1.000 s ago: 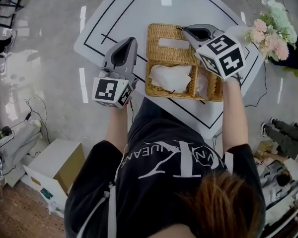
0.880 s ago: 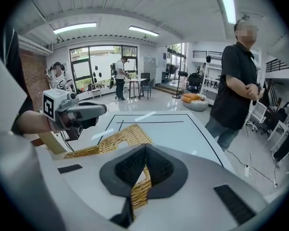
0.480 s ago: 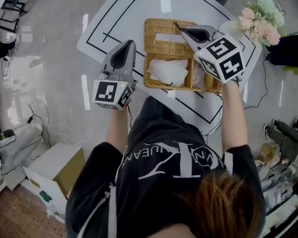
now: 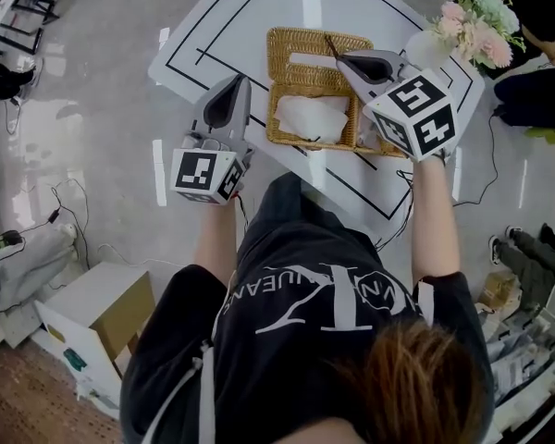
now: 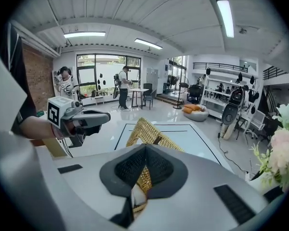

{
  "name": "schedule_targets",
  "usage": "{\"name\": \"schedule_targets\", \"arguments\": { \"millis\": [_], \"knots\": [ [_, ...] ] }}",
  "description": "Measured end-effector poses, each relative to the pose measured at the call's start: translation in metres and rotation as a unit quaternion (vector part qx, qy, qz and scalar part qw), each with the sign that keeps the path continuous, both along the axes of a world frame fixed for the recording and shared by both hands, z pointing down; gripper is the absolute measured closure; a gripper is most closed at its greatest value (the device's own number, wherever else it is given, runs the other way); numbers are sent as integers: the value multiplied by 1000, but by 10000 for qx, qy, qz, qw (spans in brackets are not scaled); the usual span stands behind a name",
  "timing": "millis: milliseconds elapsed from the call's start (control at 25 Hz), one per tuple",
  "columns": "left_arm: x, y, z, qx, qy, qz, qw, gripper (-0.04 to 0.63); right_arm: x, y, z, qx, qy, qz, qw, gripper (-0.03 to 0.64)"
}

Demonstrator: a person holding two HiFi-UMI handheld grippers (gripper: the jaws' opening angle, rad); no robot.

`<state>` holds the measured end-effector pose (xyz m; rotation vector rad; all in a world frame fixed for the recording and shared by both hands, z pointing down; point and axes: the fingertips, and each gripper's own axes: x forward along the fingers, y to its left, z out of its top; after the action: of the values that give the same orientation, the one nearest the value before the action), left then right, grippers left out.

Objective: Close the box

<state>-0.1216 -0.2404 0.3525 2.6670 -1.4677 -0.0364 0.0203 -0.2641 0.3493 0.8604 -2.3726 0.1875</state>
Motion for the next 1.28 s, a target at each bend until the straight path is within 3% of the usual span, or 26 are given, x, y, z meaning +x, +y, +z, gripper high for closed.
{"name": "schedule_targets", "arguments": {
  "millis": [800, 1280],
  "knots": [
    [16, 59, -13, 117, 37, -66, 9999, 586, 12, 74, -2, -83, -153, -185, 9997, 618],
    [8, 86, -11, 117, -7, -152, 9998, 586, 5, 119, 28, -614, -495, -299, 9964, 617]
  ]
}}
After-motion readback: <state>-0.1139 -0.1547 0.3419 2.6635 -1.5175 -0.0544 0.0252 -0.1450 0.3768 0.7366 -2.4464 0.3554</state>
